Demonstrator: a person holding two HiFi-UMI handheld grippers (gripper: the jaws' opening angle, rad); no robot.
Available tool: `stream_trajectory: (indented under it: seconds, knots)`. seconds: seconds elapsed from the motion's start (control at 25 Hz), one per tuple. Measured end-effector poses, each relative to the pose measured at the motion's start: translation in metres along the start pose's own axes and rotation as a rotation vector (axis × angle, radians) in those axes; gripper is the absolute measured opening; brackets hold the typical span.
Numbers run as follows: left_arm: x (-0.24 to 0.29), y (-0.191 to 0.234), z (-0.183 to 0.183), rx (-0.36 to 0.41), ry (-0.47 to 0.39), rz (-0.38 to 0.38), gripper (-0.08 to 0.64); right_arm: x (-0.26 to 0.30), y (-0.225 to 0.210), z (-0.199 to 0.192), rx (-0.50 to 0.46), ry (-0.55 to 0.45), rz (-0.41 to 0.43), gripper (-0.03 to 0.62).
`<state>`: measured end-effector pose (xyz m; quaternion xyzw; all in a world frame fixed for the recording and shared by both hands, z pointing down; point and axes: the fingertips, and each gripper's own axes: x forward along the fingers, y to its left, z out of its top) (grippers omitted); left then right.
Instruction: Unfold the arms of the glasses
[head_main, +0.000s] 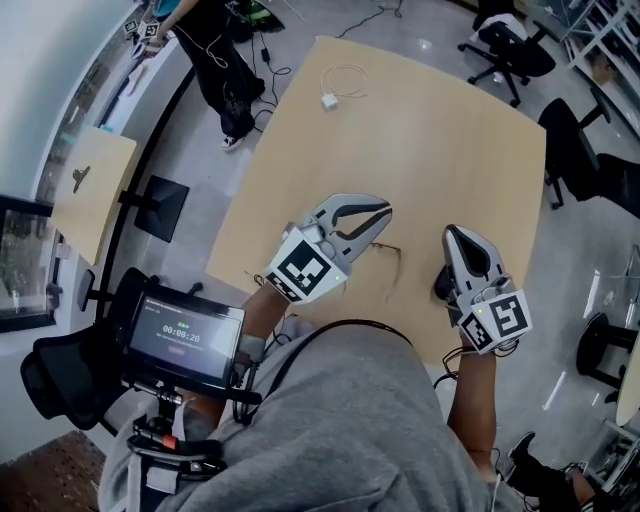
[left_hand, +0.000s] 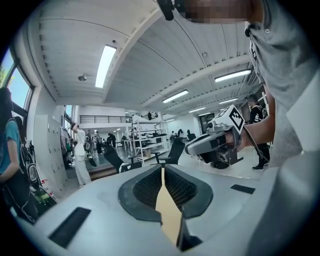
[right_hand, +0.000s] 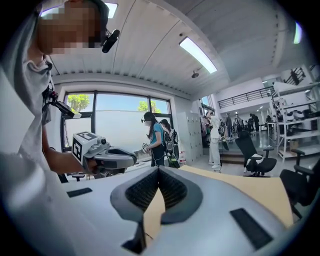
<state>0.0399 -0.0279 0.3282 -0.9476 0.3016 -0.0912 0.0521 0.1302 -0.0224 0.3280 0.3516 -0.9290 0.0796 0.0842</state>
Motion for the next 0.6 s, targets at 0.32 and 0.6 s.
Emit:
stream_trajectory:
  seconds: [0.32, 0.6]
  knots:
    - [-0.012, -0.035, 0.03, 0.059, -0.007, 0.038, 0.018, -0.039, 0.015, 0.027, -0.042, -0.075, 0.032, 0.008]
    - [-0.025, -0.077, 0.056, 0.102, -0.013, 0.058, 0.018, -0.082, 0.041, 0.041, -0.076, -0.114, 0.066, 0.008]
